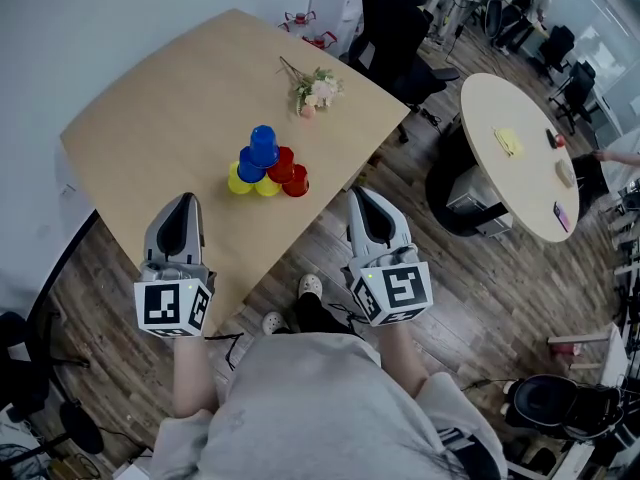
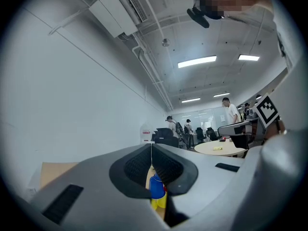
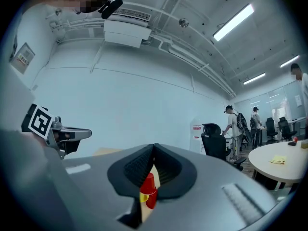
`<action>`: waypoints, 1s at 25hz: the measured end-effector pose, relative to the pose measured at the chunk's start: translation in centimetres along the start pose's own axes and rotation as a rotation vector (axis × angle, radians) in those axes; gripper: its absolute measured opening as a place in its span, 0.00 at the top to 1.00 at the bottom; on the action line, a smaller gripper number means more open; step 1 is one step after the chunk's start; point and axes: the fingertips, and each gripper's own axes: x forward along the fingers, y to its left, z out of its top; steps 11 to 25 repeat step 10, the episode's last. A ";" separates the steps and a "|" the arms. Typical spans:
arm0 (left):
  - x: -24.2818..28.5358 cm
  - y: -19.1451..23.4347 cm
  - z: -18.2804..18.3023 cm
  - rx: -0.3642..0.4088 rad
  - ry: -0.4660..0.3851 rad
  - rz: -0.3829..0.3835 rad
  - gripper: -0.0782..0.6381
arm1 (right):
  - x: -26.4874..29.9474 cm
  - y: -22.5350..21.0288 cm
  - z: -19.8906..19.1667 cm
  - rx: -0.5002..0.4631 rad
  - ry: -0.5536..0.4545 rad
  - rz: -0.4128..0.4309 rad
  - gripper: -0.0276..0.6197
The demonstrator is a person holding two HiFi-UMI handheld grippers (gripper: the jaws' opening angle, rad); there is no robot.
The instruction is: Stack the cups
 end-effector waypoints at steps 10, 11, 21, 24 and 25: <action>-0.2 0.4 0.0 -0.001 0.008 -0.005 0.88 | 0.5 0.9 0.2 0.002 0.001 0.012 0.94; -0.2 0.4 0.0 -0.001 0.008 -0.005 0.88 | 0.5 0.9 0.2 0.002 0.001 0.012 0.94; -0.2 0.4 0.0 -0.001 0.008 -0.005 0.88 | 0.5 0.9 0.2 0.002 0.001 0.012 0.94; -0.2 0.4 0.0 -0.001 0.008 -0.005 0.88 | 0.5 0.9 0.2 0.002 0.001 0.012 0.94; -0.2 0.4 0.0 -0.001 0.008 -0.005 0.88 | 0.5 0.9 0.2 0.002 0.001 0.012 0.94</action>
